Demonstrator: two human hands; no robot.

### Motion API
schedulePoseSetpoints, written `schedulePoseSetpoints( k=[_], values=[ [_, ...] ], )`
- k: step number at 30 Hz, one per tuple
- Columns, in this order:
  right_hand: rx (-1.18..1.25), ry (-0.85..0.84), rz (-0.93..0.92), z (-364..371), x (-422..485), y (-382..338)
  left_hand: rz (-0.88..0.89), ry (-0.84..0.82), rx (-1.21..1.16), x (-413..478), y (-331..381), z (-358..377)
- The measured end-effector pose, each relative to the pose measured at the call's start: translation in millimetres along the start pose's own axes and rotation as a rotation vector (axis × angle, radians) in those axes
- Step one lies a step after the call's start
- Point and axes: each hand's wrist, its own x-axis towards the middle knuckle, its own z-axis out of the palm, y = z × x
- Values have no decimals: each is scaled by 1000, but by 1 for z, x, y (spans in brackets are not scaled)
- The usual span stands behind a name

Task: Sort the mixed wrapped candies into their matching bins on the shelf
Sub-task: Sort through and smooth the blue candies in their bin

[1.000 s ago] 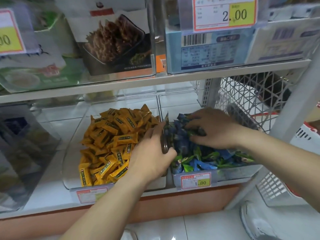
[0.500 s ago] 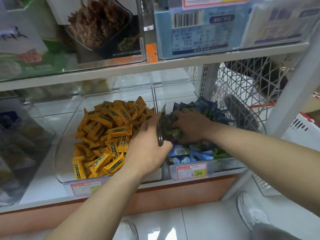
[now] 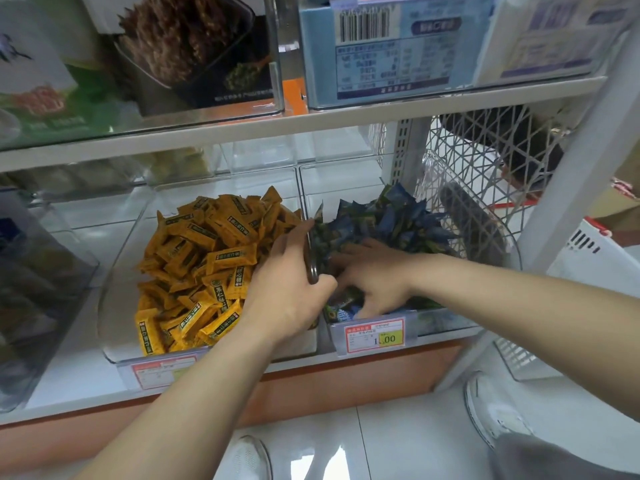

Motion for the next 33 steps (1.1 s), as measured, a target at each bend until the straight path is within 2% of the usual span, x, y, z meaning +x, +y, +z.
schedulePoseSetpoints(
  k=[2, 6, 9, 13, 18, 22, 28, 33],
  values=[
    [-93, -34, 45, 4, 9, 6, -8, -6, -5, 0, 0, 1],
    [-193, 144, 78, -8, 13, 23, -13, -15, -14, -1, 1, -1],
    [-262, 205, 160, -15, 10, 35, -5, -23, -23, -1, -1, -3],
    [-272, 162, 167, -15, 17, 33, -5, -29, -28, -1, -2, -4],
    [-141, 13, 256, -13, 21, 27, -13, -46, -31, 0, -1, -6],
    [-197, -55, 316, -9, 24, 23, -13, -53, -35, -2, 1, -7],
    [-30, 27, 346, -7, 27, 15, -10, -49, -31, -1, -1, -7],
    [381, 309, 280, -17, -2, 13, 12, -46, -97, -1, -6, -8]
  ],
)
